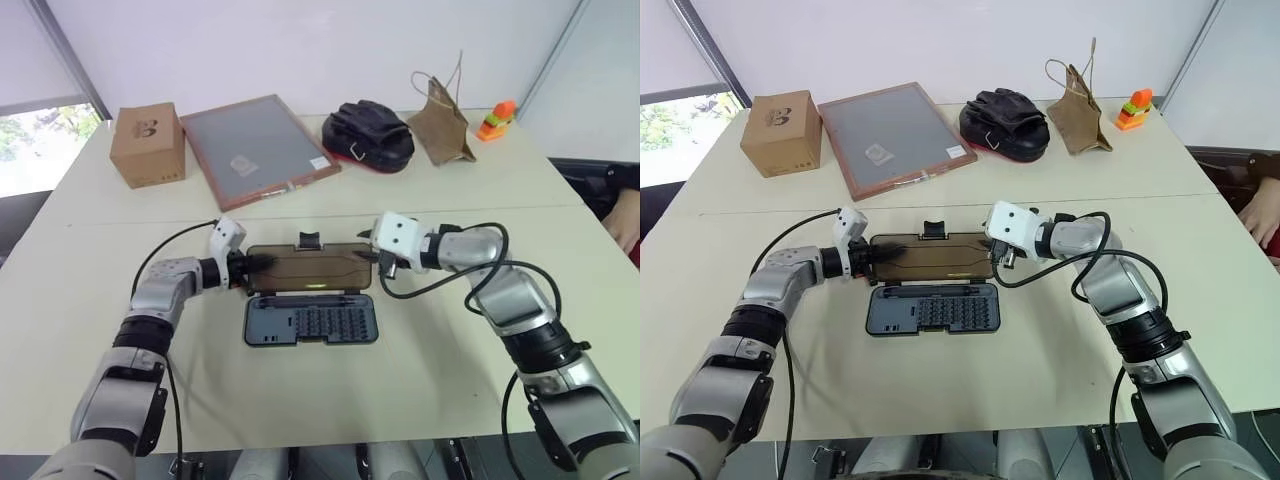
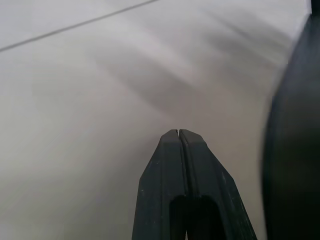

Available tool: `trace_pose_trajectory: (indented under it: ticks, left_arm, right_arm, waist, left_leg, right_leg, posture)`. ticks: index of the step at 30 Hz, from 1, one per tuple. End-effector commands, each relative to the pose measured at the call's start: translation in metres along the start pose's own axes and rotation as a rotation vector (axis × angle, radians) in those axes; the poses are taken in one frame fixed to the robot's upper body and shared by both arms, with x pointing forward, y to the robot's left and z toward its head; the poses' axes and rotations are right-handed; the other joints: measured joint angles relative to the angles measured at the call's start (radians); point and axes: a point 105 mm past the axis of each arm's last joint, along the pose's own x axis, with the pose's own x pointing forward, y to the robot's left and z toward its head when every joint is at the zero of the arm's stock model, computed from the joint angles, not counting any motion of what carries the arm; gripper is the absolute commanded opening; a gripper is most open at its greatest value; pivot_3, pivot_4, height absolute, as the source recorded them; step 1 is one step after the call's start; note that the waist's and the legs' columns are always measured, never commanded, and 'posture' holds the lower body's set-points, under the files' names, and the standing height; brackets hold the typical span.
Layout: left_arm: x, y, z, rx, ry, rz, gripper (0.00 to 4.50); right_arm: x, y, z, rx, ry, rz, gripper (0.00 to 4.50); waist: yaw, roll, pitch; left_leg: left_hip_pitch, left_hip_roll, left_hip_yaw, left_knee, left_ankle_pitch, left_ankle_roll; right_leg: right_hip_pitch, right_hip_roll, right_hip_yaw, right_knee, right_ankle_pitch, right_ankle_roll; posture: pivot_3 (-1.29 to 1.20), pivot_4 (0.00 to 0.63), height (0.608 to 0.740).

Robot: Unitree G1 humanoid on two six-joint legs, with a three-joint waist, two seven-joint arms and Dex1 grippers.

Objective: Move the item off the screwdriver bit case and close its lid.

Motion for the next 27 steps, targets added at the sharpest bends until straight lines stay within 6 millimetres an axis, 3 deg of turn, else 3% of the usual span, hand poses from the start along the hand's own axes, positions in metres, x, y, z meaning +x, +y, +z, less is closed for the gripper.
trace_pose_trajectory:
  ticks: [1,3,8,10,13,14,16,18,20,23,24,27]
  left_arm:
    - [-0.003,0.005,0.009,0.045,-0.008,0.002,0.00]
    - [-0.004,0.006,0.010,0.054,-0.006,0.003,0.00]
    - [-0.010,-0.003,0.038,0.045,-0.090,-0.088,0.00]
    - [-0.013,-0.012,0.051,0.024,-0.122,-0.145,0.00]
    - [-0.018,-0.026,0.058,-0.024,-0.128,-0.216,0.00]
    - [-0.022,-0.034,0.057,-0.022,-0.113,-0.255,0.00]
    - [-0.033,-0.055,0.054,-0.016,-0.065,-0.362,0.00]
    - [-0.040,-0.072,0.046,-0.027,-0.001,-0.446,0.00]
    - [-0.049,-0.092,0.022,-0.014,0.130,-0.533,0.00]
    - [-0.066,-0.109,-0.032,0.085,0.373,-0.599,0.00]
    - [-0.068,-0.111,-0.034,0.080,0.364,-0.602,0.00]
    - [-0.059,-0.107,0.020,-0.065,0.098,-0.552,0.00]
  right_arm:
    - [-0.008,-0.003,0.019,-0.046,-0.032,-0.015,3.62]
    - [-0.014,0.001,0.024,-0.037,-0.025,0.026,4.44]
    - [-0.063,-0.006,0.068,0.264,-0.223,0.135,4.44]
    - [-0.086,-0.018,0.086,0.387,-0.356,0.142,4.44]
    - [-0.108,-0.040,0.096,0.518,-0.505,0.092,4.44]
    - [-0.111,-0.056,0.089,0.578,-0.524,0.016,4.44]
    - [-0.113,-0.077,0.071,0.655,-0.524,-0.110,4.44]
    - [-0.111,-0.083,0.063,0.676,-0.507,-0.156,4.44]
    - [-0.106,-0.081,0.059,0.683,-0.497,-0.163,4.44]
    - [-0.096,-0.076,0.057,0.694,-0.486,-0.161,4.44]
    - [-0.093,-0.074,0.057,0.694,-0.486,-0.156,4.44]
    - [-0.085,-0.066,0.056,0.688,-0.459,-0.140,4.44]
  waist:
    - [0.000,0.000,0.000]
    - [0.000,0.000,0.000]
    - [0.001,-0.001,0.001]
    - [0.001,-0.002,0.002]
    - [0.002,-0.002,0.002]
    - [0.001,-0.002,0.002]
    - [-0.004,-0.002,0.002]
    - [-0.005,-0.001,0.002]
    - [-0.007,0.000,0.002]
    - [-0.009,0.002,0.003]
    - [-0.005,0.002,0.002]
    - [0.007,0.005,0.004]
  left_leg:
    - [0.000,0.000,0.000,0.000,0.000,0.000]
    - [0.000,0.000,0.000,0.000,0.000,0.000]
    - [-0.001,0.000,0.000,0.000,0.000,0.001]
    - [-0.003,0.000,-0.001,0.001,-0.001,0.001]
    - [-0.005,0.000,-0.002,0.001,-0.001,0.001]
    - [-0.005,0.000,-0.003,0.001,-0.001,0.001]
    - [-0.005,0.000,-0.002,0.000,-0.001,0.001]
    - [-0.005,0.000,0.000,0.000,-0.001,0.001]
    - [-0.007,0.000,0.000,-0.001,-0.001,0.001]
    - [-0.010,0.001,0.001,-0.001,0.000,0.000]
    - [-0.010,0.001,0.002,-0.002,0.000,0.000]
    - [-0.010,0.000,0.001,-0.001,0.000,0.000]
  right_leg:
    - [0.000,0.000,0.000,0.000,0.000,0.000]
    - [0.000,0.000,0.000,0.000,0.000,0.000]
    - [-0.001,0.000,0.000,0.000,0.000,0.000]
    - [-0.002,-0.001,0.000,0.000,0.000,0.000]
    - [-0.004,-0.001,-0.001,0.000,0.000,0.000]
    - [-0.004,-0.001,-0.001,0.000,0.000,0.000]
    - [-0.004,-0.002,0.000,0.000,0.000,0.000]
    - [-0.005,-0.002,0.001,0.000,0.000,0.000]
    - [-0.009,-0.002,0.002,0.002,0.000,0.000]
    - [-0.012,-0.002,0.003,0.003,0.000,-0.001]
    - [-0.012,-0.002,0.003,0.002,0.000,-0.001]
    - [-0.011,-0.004,0.002,0.002,0.000,-0.002]
  posture:
    - [0.00,0.150,0.740]
    - [0.00,0.150,0.740]
    - [0.00,0.150,0.740]
    - [0.00,0.150,0.740]
    - [0.00,0.150,0.740]
    - [0.00,0.150,0.740]
    - [0.00,0.150,0.740]
    - [0.00,0.150,0.740]
    - [0.00,0.150,0.740]
    - [0.00,0.150,0.740]
    - [0.00,0.150,0.740]
    - [0.00,0.150,0.740]
